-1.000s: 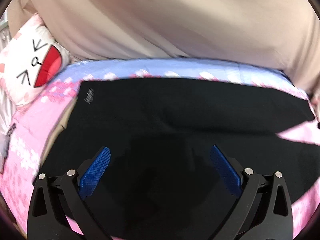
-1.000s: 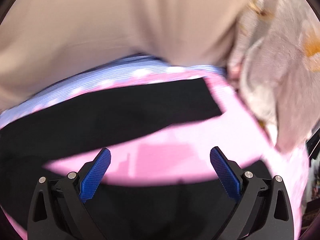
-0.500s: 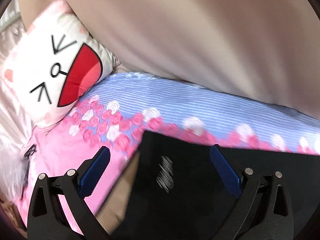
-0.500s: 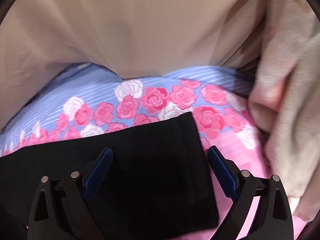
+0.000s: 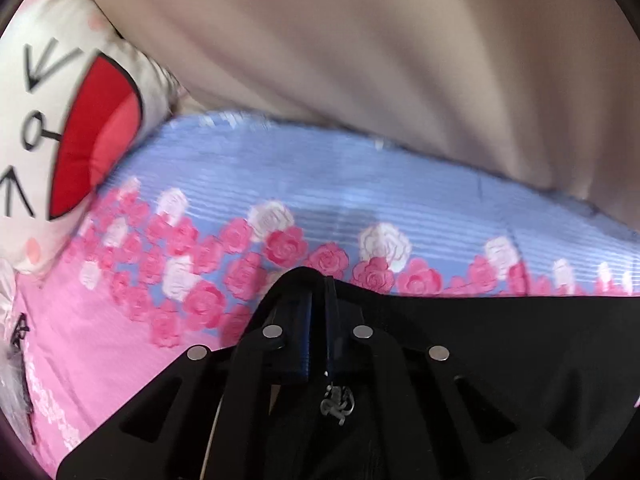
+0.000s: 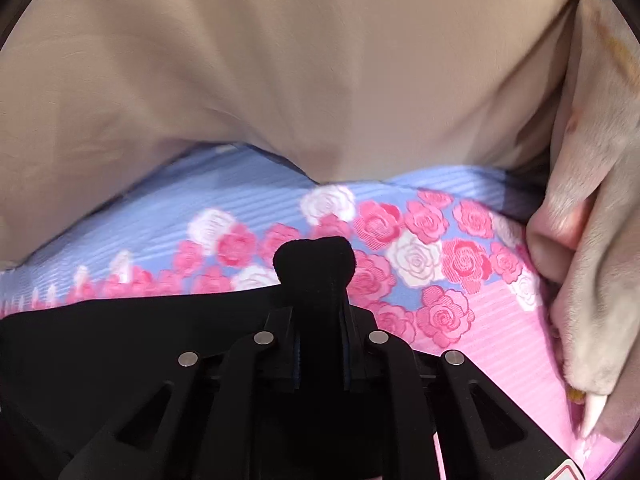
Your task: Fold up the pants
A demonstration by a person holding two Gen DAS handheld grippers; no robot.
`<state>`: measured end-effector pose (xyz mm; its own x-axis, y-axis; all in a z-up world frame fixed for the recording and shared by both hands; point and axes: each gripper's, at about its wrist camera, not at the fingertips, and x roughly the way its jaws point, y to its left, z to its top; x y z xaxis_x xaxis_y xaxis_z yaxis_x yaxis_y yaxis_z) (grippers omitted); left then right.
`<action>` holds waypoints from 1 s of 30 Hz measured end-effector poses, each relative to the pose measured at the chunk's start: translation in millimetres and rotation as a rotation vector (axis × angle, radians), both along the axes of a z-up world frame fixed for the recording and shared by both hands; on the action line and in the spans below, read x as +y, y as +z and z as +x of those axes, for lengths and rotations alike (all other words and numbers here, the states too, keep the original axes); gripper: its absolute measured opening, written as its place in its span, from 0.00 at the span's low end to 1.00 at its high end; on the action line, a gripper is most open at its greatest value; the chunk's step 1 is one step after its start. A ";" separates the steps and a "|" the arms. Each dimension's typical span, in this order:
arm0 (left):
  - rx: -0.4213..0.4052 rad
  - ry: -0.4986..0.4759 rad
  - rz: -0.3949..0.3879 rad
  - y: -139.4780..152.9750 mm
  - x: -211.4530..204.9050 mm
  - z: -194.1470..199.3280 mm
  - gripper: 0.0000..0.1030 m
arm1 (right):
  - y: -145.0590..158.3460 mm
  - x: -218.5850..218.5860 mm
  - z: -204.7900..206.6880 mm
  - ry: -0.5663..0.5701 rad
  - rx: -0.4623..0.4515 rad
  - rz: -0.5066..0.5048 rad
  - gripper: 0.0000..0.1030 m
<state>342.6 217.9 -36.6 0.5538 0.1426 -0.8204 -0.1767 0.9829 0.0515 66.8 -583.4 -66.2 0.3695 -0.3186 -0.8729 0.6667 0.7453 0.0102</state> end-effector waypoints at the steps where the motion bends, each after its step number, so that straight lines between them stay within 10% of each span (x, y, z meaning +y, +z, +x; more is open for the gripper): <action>1: -0.018 -0.006 -0.005 7.9 -1.5 -8.1 0.03 | 7.8 4.9 -1.5 0.004 -0.012 -0.011 0.11; 16: -0.242 -0.124 -0.131 105.1 9.1 -188.7 0.04 | 132.1 84.7 -134.8 0.136 -0.260 -0.143 0.11; 30: 0.049 0.010 -0.123 -27.1 53.8 -307.1 0.10 | 41.2 127.1 -280.3 0.065 -0.112 -0.030 0.22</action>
